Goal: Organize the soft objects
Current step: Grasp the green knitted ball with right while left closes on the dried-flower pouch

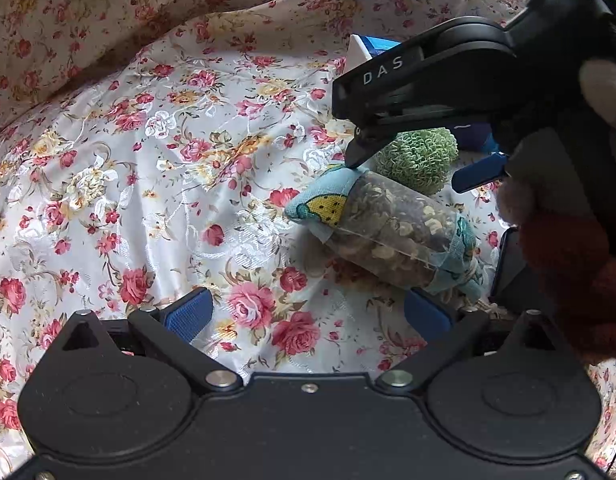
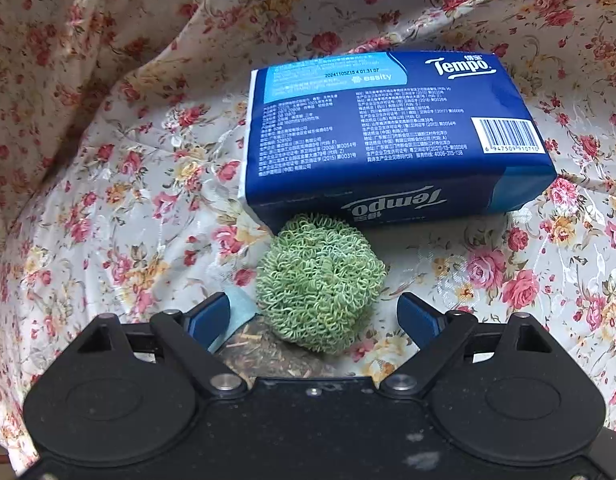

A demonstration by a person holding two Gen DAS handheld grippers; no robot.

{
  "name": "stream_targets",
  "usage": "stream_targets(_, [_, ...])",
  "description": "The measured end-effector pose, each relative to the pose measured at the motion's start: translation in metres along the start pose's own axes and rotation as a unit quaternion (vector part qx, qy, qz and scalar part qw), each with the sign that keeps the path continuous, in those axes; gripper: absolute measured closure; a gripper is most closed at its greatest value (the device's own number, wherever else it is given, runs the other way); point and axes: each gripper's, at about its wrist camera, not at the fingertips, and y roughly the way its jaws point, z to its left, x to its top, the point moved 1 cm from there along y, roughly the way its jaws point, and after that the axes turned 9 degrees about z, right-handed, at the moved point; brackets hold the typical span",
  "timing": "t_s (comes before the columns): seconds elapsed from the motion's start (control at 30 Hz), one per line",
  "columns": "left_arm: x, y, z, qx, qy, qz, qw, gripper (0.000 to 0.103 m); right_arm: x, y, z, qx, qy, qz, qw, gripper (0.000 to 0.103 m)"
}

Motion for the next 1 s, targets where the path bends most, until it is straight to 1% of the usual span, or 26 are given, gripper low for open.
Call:
stream_targets(0.13, [0.000, 0.001, 0.002, 0.000, -0.001, 0.002, 1.0000, 0.004, 0.005, 0.005, 0.000, 0.000, 0.006, 0.007, 1.000, 0.021])
stream_targets(0.27, [0.001, 0.002, 0.004, -0.002, -0.005, 0.003, 1.0000, 0.004, 0.008, 0.004, -0.002, -0.009, 0.004, 0.014, 1.000, 0.045])
stream_targets(0.33, [0.001, 0.002, 0.005, -0.002, -0.007, 0.003, 1.0000, 0.004, 0.008, 0.002, -0.003, -0.015, -0.002, 0.014, 1.000, 0.047])
stream_targets(0.47, [0.002, 0.003, 0.006, -0.002, -0.009, 0.004, 1.0000, 0.004, 0.006, -0.006, -0.012, -0.056, -0.004, 0.000, 0.998, 0.047])
stream_targets(0.6, [0.003, 0.005, 0.004, -0.004, -0.005, 0.002, 1.0000, 0.004, 0.010, -0.007, -0.036, -0.075, 0.018, 0.003, 0.997, 0.047])
stream_targets(0.67, [0.003, 0.004, 0.002, -0.007, 0.003, -0.004, 1.0000, 0.004, 0.013, -0.005, -0.050, -0.074, 0.029, 0.007, 0.997, 0.046])
stream_targets(0.77, [0.004, 0.001, -0.007, -0.002, 0.021, -0.026, 0.9994, 0.004, 0.016, -0.005, -0.063, -0.059, 0.041, 0.011, 0.997, 0.046])
stream_targets(0.87, [0.007, -0.001, -0.018, 0.006, 0.041, -0.051, 0.9978, 0.004, 0.017, -0.006, -0.067, -0.055, 0.042, 0.010, 0.998, 0.045])
stream_targets(1.0, [0.013, 0.006, -0.025, 0.007, 0.047, -0.058, 0.9972, 0.004, 0.014, -0.005, -0.065, -0.061, 0.030, 0.007, 0.998, 0.044])
